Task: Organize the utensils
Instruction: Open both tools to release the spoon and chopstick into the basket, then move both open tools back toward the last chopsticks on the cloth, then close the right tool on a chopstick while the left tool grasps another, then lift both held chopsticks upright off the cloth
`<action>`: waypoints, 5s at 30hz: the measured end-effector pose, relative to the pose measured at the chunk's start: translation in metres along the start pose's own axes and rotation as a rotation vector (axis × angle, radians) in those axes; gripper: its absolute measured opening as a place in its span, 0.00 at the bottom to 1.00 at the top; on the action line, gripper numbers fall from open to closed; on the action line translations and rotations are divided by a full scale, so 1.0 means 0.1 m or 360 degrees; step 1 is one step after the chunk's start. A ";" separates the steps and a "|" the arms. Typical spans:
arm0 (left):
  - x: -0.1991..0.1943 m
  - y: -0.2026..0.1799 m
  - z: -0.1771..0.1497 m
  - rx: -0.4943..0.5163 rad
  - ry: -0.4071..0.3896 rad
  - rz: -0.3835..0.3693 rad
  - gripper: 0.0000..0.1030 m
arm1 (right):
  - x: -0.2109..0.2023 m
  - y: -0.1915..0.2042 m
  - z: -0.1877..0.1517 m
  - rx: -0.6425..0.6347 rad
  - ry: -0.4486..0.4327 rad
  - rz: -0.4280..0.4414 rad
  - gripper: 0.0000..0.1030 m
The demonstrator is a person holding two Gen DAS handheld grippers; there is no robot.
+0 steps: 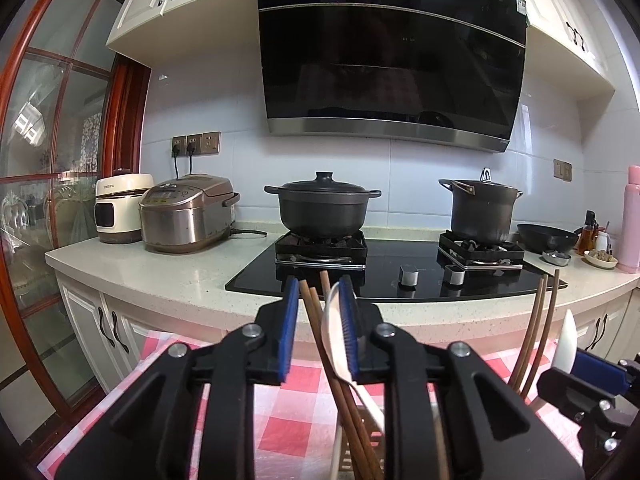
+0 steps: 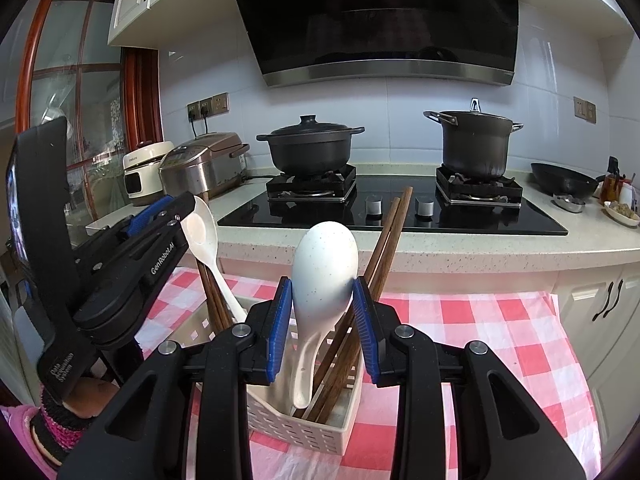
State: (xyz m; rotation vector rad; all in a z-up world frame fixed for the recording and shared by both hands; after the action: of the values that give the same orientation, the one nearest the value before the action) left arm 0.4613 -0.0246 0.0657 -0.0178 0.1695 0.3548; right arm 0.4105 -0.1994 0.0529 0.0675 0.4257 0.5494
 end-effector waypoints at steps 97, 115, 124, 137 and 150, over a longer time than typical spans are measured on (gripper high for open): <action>-0.72 -0.01 -1.97 0.0580 0.1001 -0.0263 0.55 | -0.43 0.01 -1.75 0.0237 0.0553 -0.0052 0.06; -0.81 -0.06 -1.98 0.0553 0.1015 -0.0371 0.06 | -0.55 0.04 -1.72 0.0232 0.0486 -0.0056 0.06; -1.11 0.29 -1.68 0.0422 0.0873 -0.0372 0.06 | -0.68 0.23 -1.58 0.0207 0.0399 -0.0059 0.06; -1.68 0.71 -1.28 0.0280 0.0640 -0.0383 0.06 | -1.07 0.57 -1.23 0.0124 0.0160 -0.0043 0.06; -1.97 1.12 -0.95 0.0123 0.0470 -0.0397 0.06 | -1.31 0.88 -1.00 0.0046 0.0018 0.0014 0.06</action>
State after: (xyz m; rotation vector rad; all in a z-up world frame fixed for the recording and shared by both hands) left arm 0.2254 0.0081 0.0066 -0.0145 0.4685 0.0945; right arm 0.2258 -0.1969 0.0259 0.0944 0.4445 0.5525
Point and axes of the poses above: each gripper's, at about its wrist camera, not at the fingertips, and x roughly the way its jaws point, y to its left, z to its top, the point moved 2 cm from there along x, roughly the way its jaws point, and after that the axes turned 13 degrees about z, right-handed, at the moved point
